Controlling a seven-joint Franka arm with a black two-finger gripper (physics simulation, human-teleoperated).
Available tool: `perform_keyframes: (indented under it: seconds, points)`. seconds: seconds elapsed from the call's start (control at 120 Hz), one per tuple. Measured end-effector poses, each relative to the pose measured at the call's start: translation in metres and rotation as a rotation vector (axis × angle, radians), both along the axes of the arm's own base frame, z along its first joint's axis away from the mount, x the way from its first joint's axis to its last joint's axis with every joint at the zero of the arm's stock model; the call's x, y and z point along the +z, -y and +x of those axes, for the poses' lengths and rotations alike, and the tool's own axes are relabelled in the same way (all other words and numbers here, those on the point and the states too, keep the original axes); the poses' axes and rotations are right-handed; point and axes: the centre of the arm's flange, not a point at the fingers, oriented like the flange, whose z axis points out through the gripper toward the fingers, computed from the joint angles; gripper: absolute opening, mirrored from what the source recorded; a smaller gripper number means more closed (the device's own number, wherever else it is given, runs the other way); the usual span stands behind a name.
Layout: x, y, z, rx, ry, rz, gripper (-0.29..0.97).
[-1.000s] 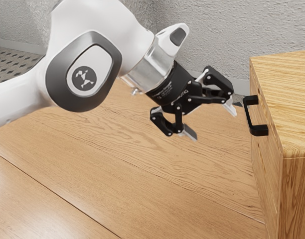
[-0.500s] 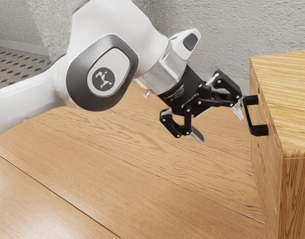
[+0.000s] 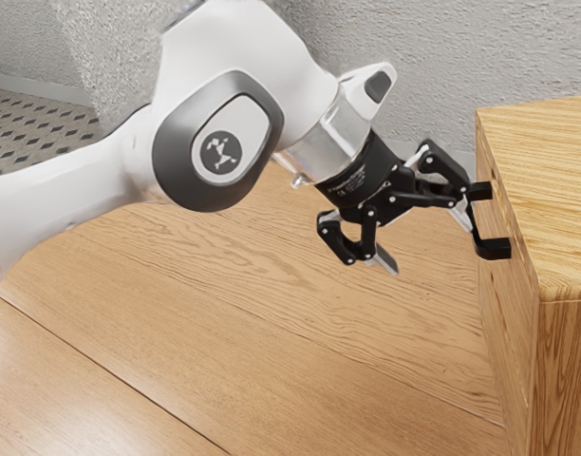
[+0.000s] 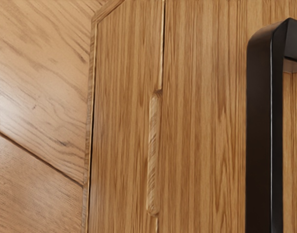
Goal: Pull the drawer handle with one arm to open the drawer
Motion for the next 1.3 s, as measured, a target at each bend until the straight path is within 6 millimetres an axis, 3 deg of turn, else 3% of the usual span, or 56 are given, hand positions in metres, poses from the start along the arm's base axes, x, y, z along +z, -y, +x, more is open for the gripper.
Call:
perform_keyframes:
  seconds: [0.158,0.642,0.867,1.15,1.3]
  points:
    - [0.007,-0.003,0.006,0.007,0.013,-0.004,0.68]
    - [0.002,0.006,0.028,-0.005,-0.002,-0.002,0.68]
    - [-0.016,-0.013,0.032,0.028,-0.039,0.012,0.68]
    - [-0.015,-0.039,0.004,0.061,-0.058,-0.003,0.68]
    - [-0.014,-0.065,-0.013,0.1,-0.061,-0.021,0.68]
